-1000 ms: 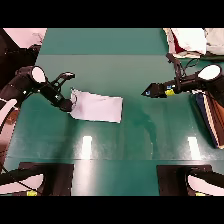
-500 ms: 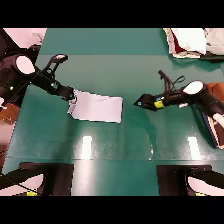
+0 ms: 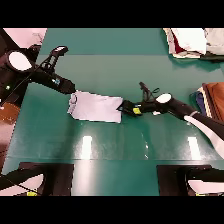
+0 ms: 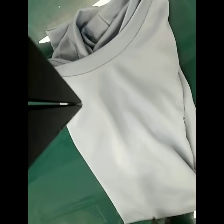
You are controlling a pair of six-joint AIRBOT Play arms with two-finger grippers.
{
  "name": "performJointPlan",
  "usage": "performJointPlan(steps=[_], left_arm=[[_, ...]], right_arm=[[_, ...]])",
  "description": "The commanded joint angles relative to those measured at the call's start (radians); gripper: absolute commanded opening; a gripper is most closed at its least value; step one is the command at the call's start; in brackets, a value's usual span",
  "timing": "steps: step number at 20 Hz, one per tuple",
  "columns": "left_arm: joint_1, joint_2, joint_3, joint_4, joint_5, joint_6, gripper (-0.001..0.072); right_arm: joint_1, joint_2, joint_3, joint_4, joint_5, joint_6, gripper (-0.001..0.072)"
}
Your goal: Fold the shirts.
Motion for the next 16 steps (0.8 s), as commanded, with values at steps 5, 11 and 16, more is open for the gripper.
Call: performJointPlan(steps=[5, 11, 16], left_arm=[[0.0, 0.001, 0.002, -0.019, 0.005, 0.007, 0.003], [0.0, 0.001, 0.002, -0.019, 0.006, 0.006, 0.003], [0.0, 0.001, 0.002, -0.035, 0.01, 0.002, 0.003]], right_arm=[[0.098, -0.229, 0.261, 0.057, 0.007, -0.027, 0.0497], [0.086, -0.256, 0.365, 0.046, 0.04, -0.1, 0.0013], [-0.152, -0.142, 0.404, 0.045, 0.186, -0.092, 0.0011]])
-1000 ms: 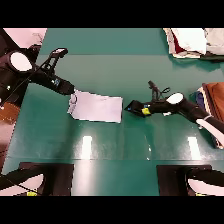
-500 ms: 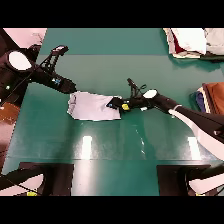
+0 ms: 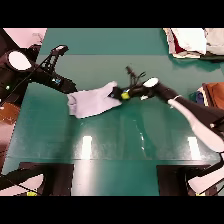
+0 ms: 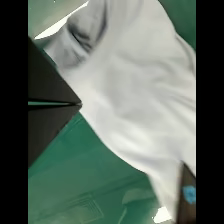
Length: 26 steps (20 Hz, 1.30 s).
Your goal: Fold the shirts.
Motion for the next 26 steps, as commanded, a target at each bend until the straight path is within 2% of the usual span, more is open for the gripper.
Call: performJointPlan(steps=[1, 6, 12, 15, 22, 26], left_arm=[[0.0, 0.001, 0.001, -0.03, 0.009, -0.008, 0.003], [0.0, 0.001, 0.001, -0.176, 0.07, -0.007, 0.003], [0.0, 0.001, 0.001, -0.236, 0.083, -0.01, 0.003], [0.0, 0.001, 0.001, -0.236, 0.076, -0.038, 0.003], [0.0, 0.001, 0.001, -0.235, 0.076, -0.037, 0.003], [0.0, 0.001, 0.001, -0.235, 0.076, -0.037, 0.003]], right_arm=[[-0.195, 0.091, 0.022, 0.0, 0.11, -0.005, 0.001], [-0.554, 0.234, 0.023, -0.167, 0.192, 0.042, 0.001], [-0.872, 0.233, 0.09, -0.237, 0.214, 0.039, 0.001], [-0.953, 0.184, 0.208, -0.257, 0.225, 0.04, 0.001], [-1.062, 0.122, 0.496, -0.257, 0.272, 0.072, 0.001], [-1.096, 0.122, 0.647, -0.265, 0.359, 0.098, 0.001]])
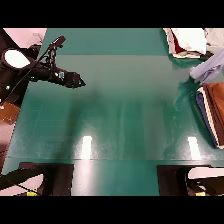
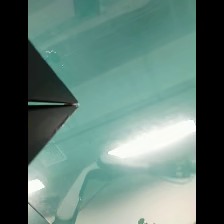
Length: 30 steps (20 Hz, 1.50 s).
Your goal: Fold the shirts.
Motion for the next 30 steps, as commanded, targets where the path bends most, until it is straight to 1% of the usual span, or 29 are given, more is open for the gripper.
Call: performJointPlan(steps=[1, 2, 4, 8, 9, 11, 17, 21, 24, 25, 26, 27, 28, 29, 30], left_arm=[[0.0, 0.001, 0.001, 0.001, 0.0, 0.0, 0.003], [0.0, 0.001, 0.001, 0.001, -0.001, 0.0, 0.003], [0.0, 0.001, 0.001, 0.001, -0.001, 0.002, 0.003], [0.0, 0.001, 0.001, 0.002, -0.01, 0.003, 0.003], [0.0, 0.001, 0.001, 0.002, -0.013, 0.003, 0.003], [0.0, 0.001, 0.001, 0.006, -0.019, 0.003, 0.003], [0.0, 0.001, 0.001, 0.008, -0.027, 0.004, 0.003], [0.0, 0.001, 0.001, 0.009, -0.036, 0.015, 0.003], [0.0, 0.001, 0.001, 0.009, -0.05, 0.041, 0.003], [0.0, 0.001, 0.001, 0.01, -0.055, 0.041, 0.003], [0.0, 0.001, 0.001, 0.009, -0.055, 0.041, 0.003], [0.0, 0.001, 0.001, 0.009, -0.054, 0.041, 0.003], [0.0, 0.001, 0.001, 0.009, -0.054, 0.041, 0.003], [0.0, 0.001, 0.001, 0.009, -0.055, 0.041, 0.003], [0.0, 0.001, 0.001, 0.009, -0.054, 0.041, 0.003]], right_arm=[[-0.036, -0.001, 0.13, -0.038, 0.078, 0.038, 0.001], [-0.036, 0.009, 0.147, -0.092, 0.1, 0.066, 0.001], [-0.036, 0.045, 0.135, -0.204, 0.132, 0.087, 0.001], [-0.043, 0.177, -0.001, -0.415, 0.154, 0.13, 0.0011], [-0.055, 0.217, -0.044, -0.446, 0.159, 0.13, 0.001], [-0.095, 0.293, -0.121, -0.446, 0.156, 0.13, 0.001], [-0.296, 0.52, -0.352, -0.458, 0.159, 0.126, 0.0011], [-0.371, 0.632, -0.517, -0.654, 0.178, 0.127, 0.0013], [-0.414, 0.679, -0.631, -0.731, 0.208, 0.128, 0.0018], [-0.429, 0.687, -0.66, -0.768, 0.224, 0.128, 0.0123], [-0.445, 0.69, -0.682, -0.807, 0.229, 0.132, 0.0409], [-0.464, 0.689, -0.696, -0.829, 0.238, 0.153, 0.0671], [-0.484, 0.689, -0.7, -0.83, 0.237, 0.187, 0.0705], [-0.496, 0.689, -0.69, -0.801, 0.235, 0.224, 0.0704], [-0.494, 0.689, -0.674, -0.74, 0.226, 0.227, 0.0702]])
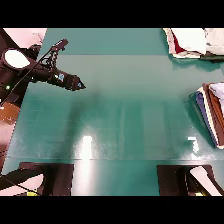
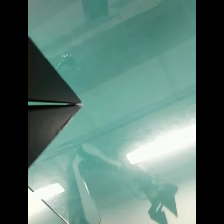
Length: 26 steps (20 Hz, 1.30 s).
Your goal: Fold the shirts.
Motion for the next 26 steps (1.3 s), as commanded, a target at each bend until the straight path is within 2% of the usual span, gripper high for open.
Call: performJointPlan(steps=[1, 5, 7, 13, 14, 16, 19, 26], left_arm=[[0.0, 0.001, 0.001, 0.0, 0.001, 0.003, 0.0031], [0.0, 0.001, 0.001, 0.0, 0.032, 0.003, 0.0031], [0.0, 0.001, 0.001, 0.0, 0.034, -0.001, 0.0032], [0.0, 0.001, 0.001, -0.002, 0.036, -0.001, 0.0031], [0.0, 0.001, 0.001, -0.002, 0.036, -0.001, 0.0032], [0.0, 0.001, 0.001, -0.002, 0.036, -0.001, 0.0031], [0.0, 0.001, 0.001, -0.002, 0.036, -0.001, 0.0031], [0.0, 0.001, 0.001, -0.002, 0.036, -0.001, 0.0032]], right_arm=[[-0.014, 0.01, 0.005, 0.126, -0.018, 0.05, 0.0702], [0.192, 0.009, 0.027, 0.446, -0.105, 0.049, 0.0701], [0.356, 0.0, 0.027, 0.469, -0.139, 0.049, 0.0701], [0.776, -0.128, 0.027, 0.45, -0.118, 0.023, 0.0694], [0.823, -0.15, 0.027, 0.451, -0.118, 0.018, 0.0647], [0.902, -0.189, 0.027, 0.451, -0.119, 0.018, 0.0457], [0.959, -0.221, 0.027, 0.451, -0.117, -0.016, 0.0015], [0.965, -0.175, 0.027, 0.45, -0.19, -0.023, 0.0014]])
